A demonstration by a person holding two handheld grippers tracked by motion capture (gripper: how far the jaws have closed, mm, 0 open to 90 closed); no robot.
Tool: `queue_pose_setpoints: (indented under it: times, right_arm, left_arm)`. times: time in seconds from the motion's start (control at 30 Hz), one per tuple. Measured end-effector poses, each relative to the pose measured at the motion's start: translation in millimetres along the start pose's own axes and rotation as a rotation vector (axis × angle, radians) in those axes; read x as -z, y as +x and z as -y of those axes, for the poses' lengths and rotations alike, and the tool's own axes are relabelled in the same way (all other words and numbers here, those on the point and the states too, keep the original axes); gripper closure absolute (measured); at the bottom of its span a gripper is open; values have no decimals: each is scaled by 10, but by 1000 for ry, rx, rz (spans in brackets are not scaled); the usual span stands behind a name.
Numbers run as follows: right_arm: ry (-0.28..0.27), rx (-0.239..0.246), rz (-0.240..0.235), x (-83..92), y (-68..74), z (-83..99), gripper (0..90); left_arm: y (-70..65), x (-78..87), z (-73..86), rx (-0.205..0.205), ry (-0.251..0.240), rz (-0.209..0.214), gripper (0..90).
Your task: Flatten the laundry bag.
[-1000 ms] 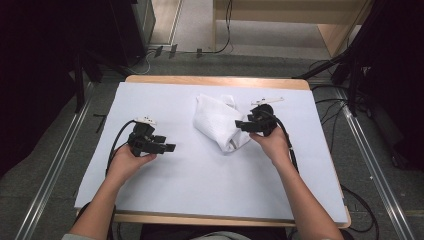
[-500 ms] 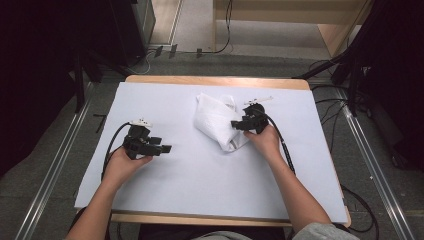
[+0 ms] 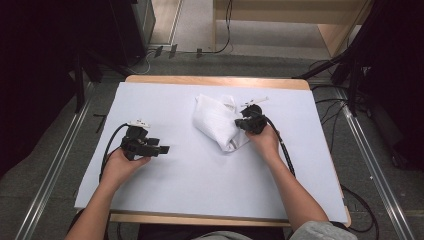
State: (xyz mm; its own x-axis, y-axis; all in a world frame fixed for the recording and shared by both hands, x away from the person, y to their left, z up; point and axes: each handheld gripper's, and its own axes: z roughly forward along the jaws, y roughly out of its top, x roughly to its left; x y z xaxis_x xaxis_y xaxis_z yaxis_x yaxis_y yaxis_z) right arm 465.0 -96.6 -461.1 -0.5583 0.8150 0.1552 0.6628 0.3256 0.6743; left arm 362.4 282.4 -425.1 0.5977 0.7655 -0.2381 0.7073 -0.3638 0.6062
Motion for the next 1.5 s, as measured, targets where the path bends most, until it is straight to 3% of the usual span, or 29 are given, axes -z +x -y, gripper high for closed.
queue_pose_setpoints:
  times: [0.13,0.23,0.33,0.4,0.47,0.57,0.63,0.7,0.77,0.8,0.93,1.1,1.17,1.5]
  right_arm:
    - [-21,-17,-3,69,-40,-24,900]
    - [-44,-46,5,65,-106,-31,794]
    - [-70,-22,45,17,-152,-38,678]
    - [-81,-25,46,-8,-170,-35,663]
    - [-52,-39,33,-64,-188,-43,646]
    - [-19,-32,29,-127,-177,-52,665]
    - [-18,-11,37,-141,-165,-45,745]
    - [-12,-12,8,-136,-182,-41,850]
    - [-10,-18,-2,-137,-178,-38,867]
    - [-11,2,5,-137,-157,-40,897]
    - [1,-5,15,-100,-118,-80,900]
    - [-64,-17,-25,110,-55,-208,900]
    - [-62,-17,-33,142,-38,-233,900]
    - [-93,51,-119,366,356,-472,900]
  left_arm:
    - [6,4,2,2,3,-1,391]
    - [3,-8,1,3,5,1,391]
    - [1,-17,-4,-1,11,1,391]
    - [0,-17,-6,-1,9,2,391]
    - [0,-16,-10,-1,10,4,391]
    - [4,-26,-9,0,14,4,391]
    - [4,-31,-6,1,16,5,391]
    - [5,-31,-5,0,17,6,390]
    - [1,-34,-5,1,14,4,390]
    - [0,-33,-5,0,16,2,391]
    - [10,-25,-7,4,14,4,390]
    - [20,-31,-9,10,13,6,391]
    - [23,-31,-10,8,15,8,390]
    - [58,4,-9,22,8,5,390]
